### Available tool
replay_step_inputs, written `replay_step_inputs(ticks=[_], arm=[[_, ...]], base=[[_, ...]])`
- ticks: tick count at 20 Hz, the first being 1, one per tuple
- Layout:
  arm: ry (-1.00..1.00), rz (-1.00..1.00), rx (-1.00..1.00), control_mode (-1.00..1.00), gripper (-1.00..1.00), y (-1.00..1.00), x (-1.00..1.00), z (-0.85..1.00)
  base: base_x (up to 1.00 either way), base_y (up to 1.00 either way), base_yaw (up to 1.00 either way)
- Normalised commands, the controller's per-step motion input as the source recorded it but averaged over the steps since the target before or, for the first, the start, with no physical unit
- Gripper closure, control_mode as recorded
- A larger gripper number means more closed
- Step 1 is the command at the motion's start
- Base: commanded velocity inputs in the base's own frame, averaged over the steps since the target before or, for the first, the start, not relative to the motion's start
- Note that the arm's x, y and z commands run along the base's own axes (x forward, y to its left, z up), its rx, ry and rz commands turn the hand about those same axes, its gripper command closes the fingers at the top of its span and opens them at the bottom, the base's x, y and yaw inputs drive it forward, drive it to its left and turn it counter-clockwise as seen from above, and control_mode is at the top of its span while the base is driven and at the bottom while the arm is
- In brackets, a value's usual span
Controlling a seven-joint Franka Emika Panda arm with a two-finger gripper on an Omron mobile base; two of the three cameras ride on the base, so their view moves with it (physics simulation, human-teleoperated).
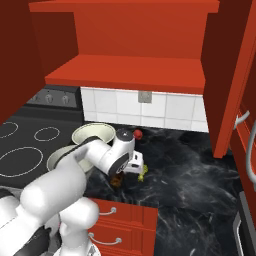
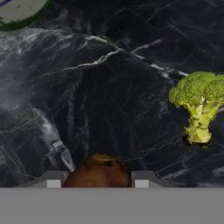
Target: Pick both bowls and place them on the counter. Then place the broccoli in one bowl and place the sweet potato in the other bowl.
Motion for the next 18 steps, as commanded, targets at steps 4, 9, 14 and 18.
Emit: replay_step_inputs(ticks=[4, 9, 14, 18], arm=[[-0.03, 0.0, 0.05, -1.0, 1.0, 0.0, -0.09, 0.52], [0.0, 0.0, 0.04, -1.0, 1.0, 0.0, -0.05, 0.5], [0.0, 0.0, 0.05, -1.0, 1.0, 0.01, 0.0, 0.4], [0.0, 0.0, 0.05, -1.0, 1.0, 0.0, 0.09, 0.36]], base=[[0.0, 0.0, 0.0], [0.0, 0.0, 0.0], [0.0, 0.0, 0.0], [0.0, 0.0, 0.0]])
